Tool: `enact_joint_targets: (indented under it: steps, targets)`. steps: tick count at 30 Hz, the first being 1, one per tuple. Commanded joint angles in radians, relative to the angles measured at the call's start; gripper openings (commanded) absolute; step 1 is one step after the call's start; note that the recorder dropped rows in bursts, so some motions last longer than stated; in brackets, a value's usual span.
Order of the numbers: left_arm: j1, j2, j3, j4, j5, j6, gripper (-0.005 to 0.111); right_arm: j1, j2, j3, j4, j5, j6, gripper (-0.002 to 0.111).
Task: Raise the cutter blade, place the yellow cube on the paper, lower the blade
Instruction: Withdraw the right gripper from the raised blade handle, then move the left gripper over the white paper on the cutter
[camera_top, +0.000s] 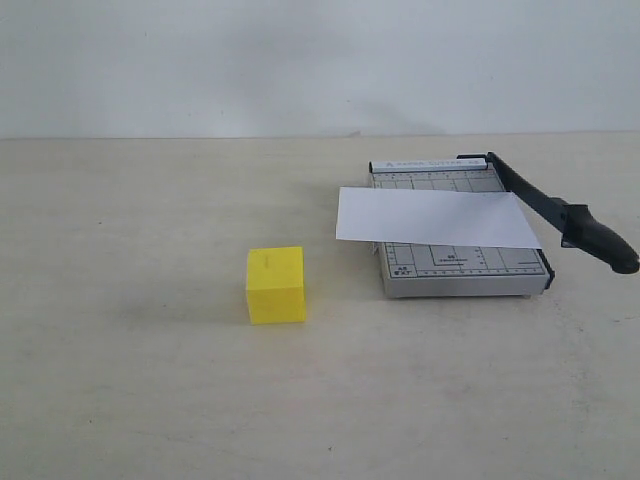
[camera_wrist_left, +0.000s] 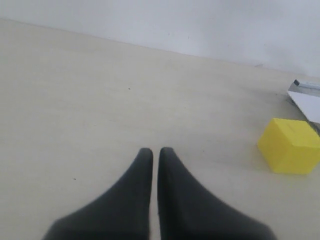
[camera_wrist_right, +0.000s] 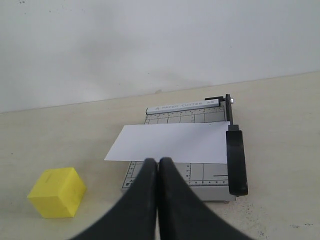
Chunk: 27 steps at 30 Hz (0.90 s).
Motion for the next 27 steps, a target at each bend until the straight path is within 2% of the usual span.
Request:
enact_joint_targets:
  steps: [1, 2, 4, 10, 12, 15, 17, 20, 24, 27]
  targets:
    - [0.003, -0.002, -0.003, -0.07, -0.143, 0.036, 0.005, 0.002, -0.002, 0.003, -0.005, -0.003, -0.002, 0.0]
    - [0.003, -0.002, -0.003, -0.154, -0.198, 0.018, 0.005, 0.002, -0.002, 0.003, -0.005, -0.003, -0.002, 0.0]
    - [0.003, -0.002, -0.003, -0.224, -0.286, 0.018, 0.005, 0.002, -0.002, 0.003, -0.005, -0.003, -0.002, 0.0]
    - [0.003, -0.002, -0.003, -0.216, -0.482, 0.032, 0.005, 0.002, -0.002, 0.003, -0.005, -0.006, -0.002, 0.0]
    - [0.003, -0.002, -0.003, -0.216, -0.514, -0.02, 0.005, 0.002, -0.002, 0.003, -0.003, -0.006, -0.002, 0.0]
    - [0.003, -0.002, -0.003, -0.216, -0.519, -0.145, 0.005, 0.002, -0.002, 0.003, -0.003, -0.003, -0.002, 0.0]
    - [0.003, -0.002, -0.003, -0.202, -0.51, -0.165, 0.005, 0.002, -0.002, 0.003, -0.001, -0.003, -0.002, 0.0]
    - [0.0, -0.002, -0.029, -0.061, -0.441, -0.166, 0.005, 0.002, -0.002, 0.003, -0.001, -0.003, -0.002, 0.0]
    - [0.0, 0.163, -0.118, -0.03, -0.444, -0.166, 0.005, 0.002, -0.002, 0.003, -0.001, -0.017, -0.002, 0.0]
    - [-0.04, 0.317, -0.185, 0.042, -0.503, -0.168, 0.005, 0.002, -0.002, 0.003, -0.001, -0.031, -0.002, 0.0]
